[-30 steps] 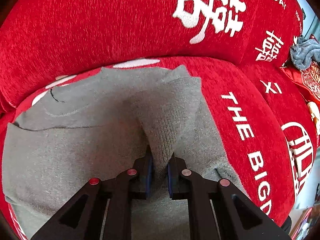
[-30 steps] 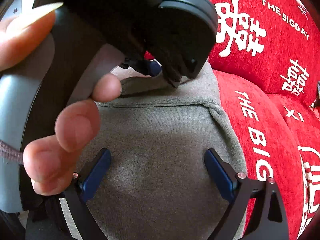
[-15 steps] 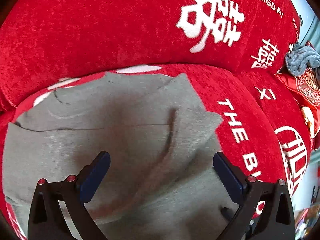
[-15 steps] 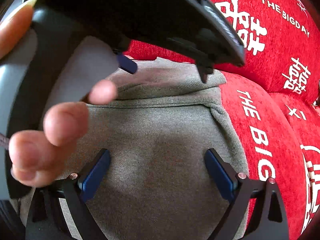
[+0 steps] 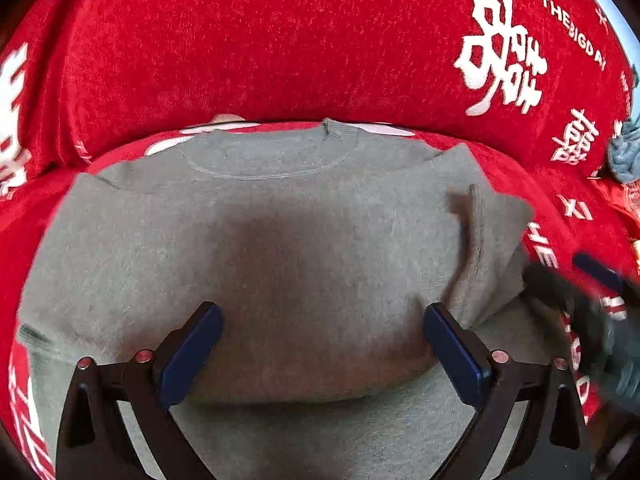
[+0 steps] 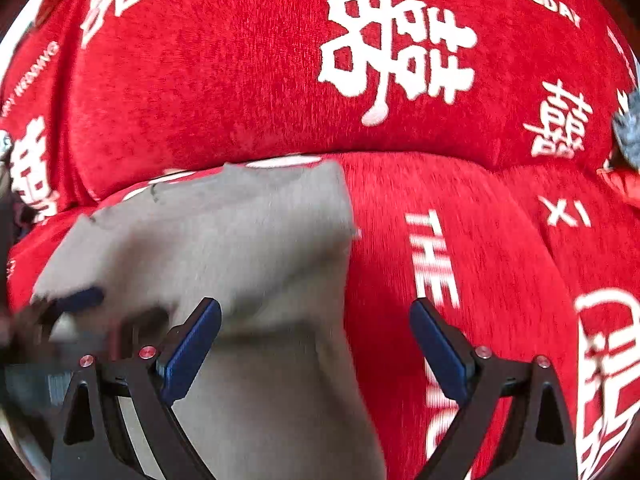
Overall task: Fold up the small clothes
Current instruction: 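Open the left gripper and withdraw it from the folded sleeve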
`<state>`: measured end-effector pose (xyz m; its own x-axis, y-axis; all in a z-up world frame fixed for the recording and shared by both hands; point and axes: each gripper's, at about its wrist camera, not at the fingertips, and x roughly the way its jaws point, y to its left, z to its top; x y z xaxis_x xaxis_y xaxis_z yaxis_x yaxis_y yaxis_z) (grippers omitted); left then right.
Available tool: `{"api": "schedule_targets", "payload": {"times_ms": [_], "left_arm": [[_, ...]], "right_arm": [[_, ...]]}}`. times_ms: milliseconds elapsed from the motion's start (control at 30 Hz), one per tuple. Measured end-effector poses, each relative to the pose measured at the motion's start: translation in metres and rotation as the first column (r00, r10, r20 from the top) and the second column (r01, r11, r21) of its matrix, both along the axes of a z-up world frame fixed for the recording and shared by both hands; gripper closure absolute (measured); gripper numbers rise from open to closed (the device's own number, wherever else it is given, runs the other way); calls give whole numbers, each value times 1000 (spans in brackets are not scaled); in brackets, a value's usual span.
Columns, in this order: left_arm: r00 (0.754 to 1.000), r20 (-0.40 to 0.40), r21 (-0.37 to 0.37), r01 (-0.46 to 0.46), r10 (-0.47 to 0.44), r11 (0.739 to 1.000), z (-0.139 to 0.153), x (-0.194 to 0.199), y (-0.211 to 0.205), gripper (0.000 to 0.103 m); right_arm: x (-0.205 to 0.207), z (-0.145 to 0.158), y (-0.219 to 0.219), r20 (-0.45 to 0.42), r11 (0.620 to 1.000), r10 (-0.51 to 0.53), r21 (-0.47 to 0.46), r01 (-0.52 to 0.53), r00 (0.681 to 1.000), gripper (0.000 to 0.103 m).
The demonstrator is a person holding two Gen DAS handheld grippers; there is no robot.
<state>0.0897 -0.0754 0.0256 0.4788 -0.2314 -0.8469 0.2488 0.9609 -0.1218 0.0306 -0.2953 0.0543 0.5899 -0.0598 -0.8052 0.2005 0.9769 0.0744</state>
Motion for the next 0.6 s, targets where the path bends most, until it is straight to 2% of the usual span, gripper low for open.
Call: {"api": "schedule_targets", "payload": {"times_ms": [133,233,300,333,367,533,600], "left_arm": [[999,31,12,21,-21,1000,0,-8,-5,2],[998,57,16,17,-18,1000,-3,-11,-6,2],[997,70,17,22,-23,1000,-2,-13,-7,2],[997,75,15,26,-27,1000,-2,-14,-7,2],[996,81,12,27,-28,1000,-3,-16,-6,2],[994,96,5,44,-44,999,-2,-20,-6,2],[994,100,3,47,-48,999,-2,-21,-6,2]], "right_arm": [[38,-2,3,-57,1000,-2,-23,1,998,7],[45,-8,-1,-110,999,-18,-32,15,994,8],[42,-15,1,-165,993,-19,-117,0,986,8],[34,-16,-3,-165,988,-27,-156,1,986,8],[21,-14,-8,-145,988,-28,-154,6,989,8],[-21,-5,-40,-110,996,-84,-39,80,990,8],[-26,2,-54,-70,992,-76,99,83,995,8]]}}
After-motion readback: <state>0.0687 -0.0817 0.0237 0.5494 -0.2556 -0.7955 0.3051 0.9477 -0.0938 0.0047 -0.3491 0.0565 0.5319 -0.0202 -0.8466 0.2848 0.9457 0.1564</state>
